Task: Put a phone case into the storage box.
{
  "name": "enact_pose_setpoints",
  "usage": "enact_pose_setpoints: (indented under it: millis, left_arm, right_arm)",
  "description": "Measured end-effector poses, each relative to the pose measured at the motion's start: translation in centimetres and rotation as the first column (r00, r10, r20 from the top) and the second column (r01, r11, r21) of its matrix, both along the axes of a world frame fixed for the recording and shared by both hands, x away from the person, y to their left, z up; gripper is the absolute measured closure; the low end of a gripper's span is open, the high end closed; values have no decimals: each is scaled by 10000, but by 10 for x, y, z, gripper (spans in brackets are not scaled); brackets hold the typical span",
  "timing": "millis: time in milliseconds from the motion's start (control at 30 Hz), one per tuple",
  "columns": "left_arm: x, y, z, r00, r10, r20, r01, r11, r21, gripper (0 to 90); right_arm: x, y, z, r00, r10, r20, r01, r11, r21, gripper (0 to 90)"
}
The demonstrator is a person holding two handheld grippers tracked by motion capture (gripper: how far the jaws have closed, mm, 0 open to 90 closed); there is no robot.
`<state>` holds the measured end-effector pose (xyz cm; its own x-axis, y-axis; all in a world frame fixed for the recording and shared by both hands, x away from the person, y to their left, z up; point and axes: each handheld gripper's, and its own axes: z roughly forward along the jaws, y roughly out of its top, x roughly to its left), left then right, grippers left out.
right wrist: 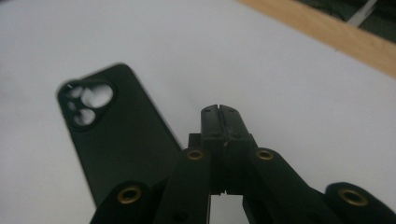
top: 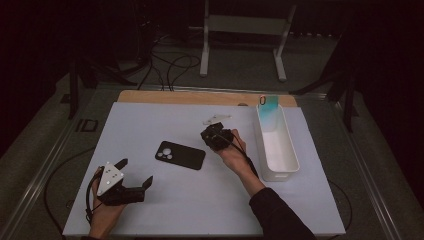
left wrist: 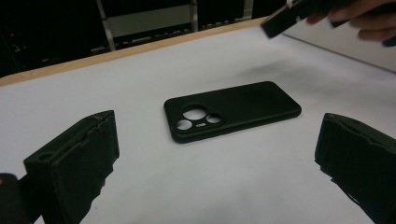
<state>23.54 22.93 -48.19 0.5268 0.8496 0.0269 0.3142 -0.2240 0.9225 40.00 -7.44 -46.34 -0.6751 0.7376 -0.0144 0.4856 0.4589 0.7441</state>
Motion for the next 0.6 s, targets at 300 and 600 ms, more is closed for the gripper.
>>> enact_pose_setpoints:
  millis: [300,600]
  left_arm:
    - [0,1,0,10000,-2,-8,2,10000,-13,3]
    - [0,0,0,10000,-5,-10,5,10000,0,3]
  right_arm:
    - [16,7,-27,9966,-117,-820,69,9983,-577,900]
    - [21,11,-42,9910,-6,-1336,-134,9945,-1039,900]
